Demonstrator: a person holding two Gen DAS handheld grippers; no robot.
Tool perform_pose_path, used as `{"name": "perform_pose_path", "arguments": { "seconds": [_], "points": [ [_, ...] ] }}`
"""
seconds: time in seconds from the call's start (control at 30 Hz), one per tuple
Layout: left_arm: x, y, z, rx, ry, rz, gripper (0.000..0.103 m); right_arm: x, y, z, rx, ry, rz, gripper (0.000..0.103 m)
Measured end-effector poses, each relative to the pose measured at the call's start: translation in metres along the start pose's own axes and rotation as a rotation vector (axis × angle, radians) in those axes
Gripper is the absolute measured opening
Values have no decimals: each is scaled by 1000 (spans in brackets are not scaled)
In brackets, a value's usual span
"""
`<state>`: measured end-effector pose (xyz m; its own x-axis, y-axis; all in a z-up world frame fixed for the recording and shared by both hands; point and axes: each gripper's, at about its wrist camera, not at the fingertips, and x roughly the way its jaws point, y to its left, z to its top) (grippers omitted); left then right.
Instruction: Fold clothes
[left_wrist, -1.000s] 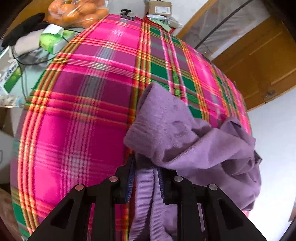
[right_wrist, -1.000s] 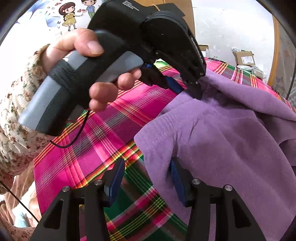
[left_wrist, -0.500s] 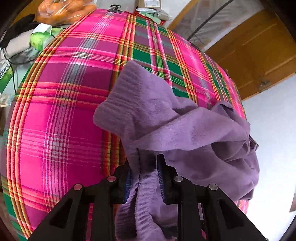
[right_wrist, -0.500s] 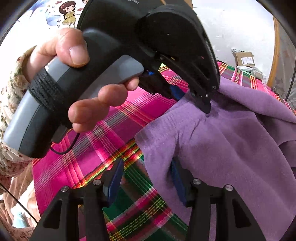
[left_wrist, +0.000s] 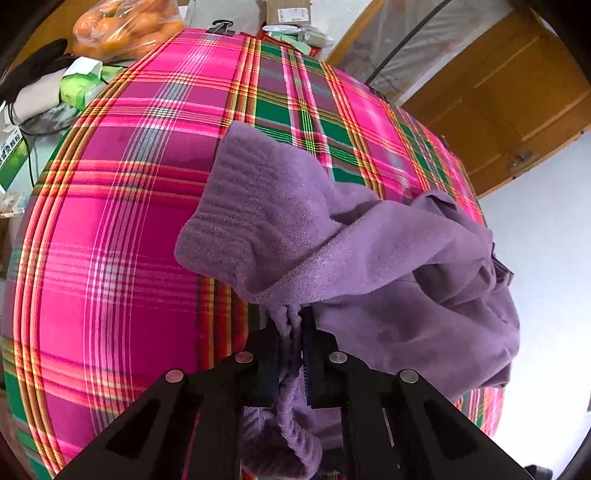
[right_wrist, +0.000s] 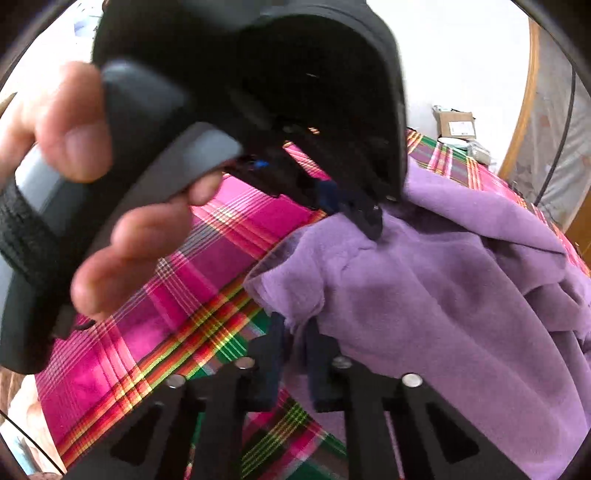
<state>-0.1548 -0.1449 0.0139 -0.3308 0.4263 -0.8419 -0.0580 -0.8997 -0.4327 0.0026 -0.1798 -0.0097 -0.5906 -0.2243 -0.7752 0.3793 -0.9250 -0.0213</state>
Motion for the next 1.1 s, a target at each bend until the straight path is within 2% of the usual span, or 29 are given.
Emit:
{"name": "perform_pose_path", "arguments": {
  "seconds": [0.2,0.37,0.6,0.77,0.93,1.1],
  "points": [
    [-18,11,-14,-27,-19,-58,9,-25,20,-1,-38,-45,43,7],
    [-35,27,-32,-89,-28,-95,9,-52,45,0,-93,-80,82,7],
    [-57,58,-62,-151,-48,-77,9,-59,78,-5,-154,-67,125,7],
    [-64,77,-76,-192,-60,-80,9,-48,83,-4,-166,-48,150,7],
    [-74,88,-80,-216,-83,-77,9,-45,96,0,-168,-60,169,7],
    [-82,98,-79,-243,-110,-41,9,-45,108,4,-179,-72,200,7]
  ]
}}
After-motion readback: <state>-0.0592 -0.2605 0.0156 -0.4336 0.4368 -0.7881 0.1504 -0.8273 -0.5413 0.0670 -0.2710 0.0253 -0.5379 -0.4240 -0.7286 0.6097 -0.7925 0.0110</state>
